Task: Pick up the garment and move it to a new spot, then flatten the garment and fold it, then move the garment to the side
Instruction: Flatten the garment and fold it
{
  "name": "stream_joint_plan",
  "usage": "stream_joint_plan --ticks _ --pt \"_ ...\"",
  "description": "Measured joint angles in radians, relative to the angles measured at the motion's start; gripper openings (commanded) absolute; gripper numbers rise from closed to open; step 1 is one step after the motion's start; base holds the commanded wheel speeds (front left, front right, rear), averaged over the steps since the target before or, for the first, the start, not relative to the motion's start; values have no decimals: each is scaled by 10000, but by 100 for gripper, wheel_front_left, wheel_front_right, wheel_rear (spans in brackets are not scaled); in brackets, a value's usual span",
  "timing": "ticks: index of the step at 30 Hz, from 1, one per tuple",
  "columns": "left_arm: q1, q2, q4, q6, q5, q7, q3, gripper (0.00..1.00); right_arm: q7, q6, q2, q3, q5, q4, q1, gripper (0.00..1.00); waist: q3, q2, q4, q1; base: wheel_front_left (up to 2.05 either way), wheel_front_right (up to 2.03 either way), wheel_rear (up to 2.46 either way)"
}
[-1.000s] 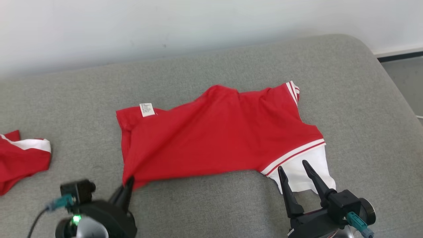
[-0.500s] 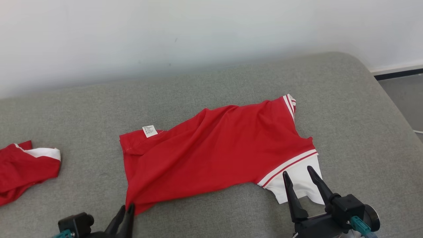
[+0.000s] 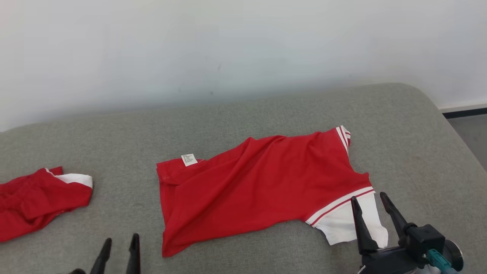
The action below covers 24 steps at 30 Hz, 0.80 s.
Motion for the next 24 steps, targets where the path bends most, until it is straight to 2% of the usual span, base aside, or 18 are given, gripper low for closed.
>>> stream_joint_plan --ticks 4,10,24 --pt "425 -332 -842 -178 658 -33 811 100 86 0 -222 -197 23 155 43 100 -155 0 202 0 0 0 0" --pt "1081 -673 -965 -535 1601 -38 1281 100 267 0 -284 -663 59 541 248 100 -411 0 490 0 0 0 0" --pt "1540 -1287 -1147 -876 2522 -38 2305 100 71 0 -270 -959 10 784 433 100 -805 0 886 1 0 0 0"
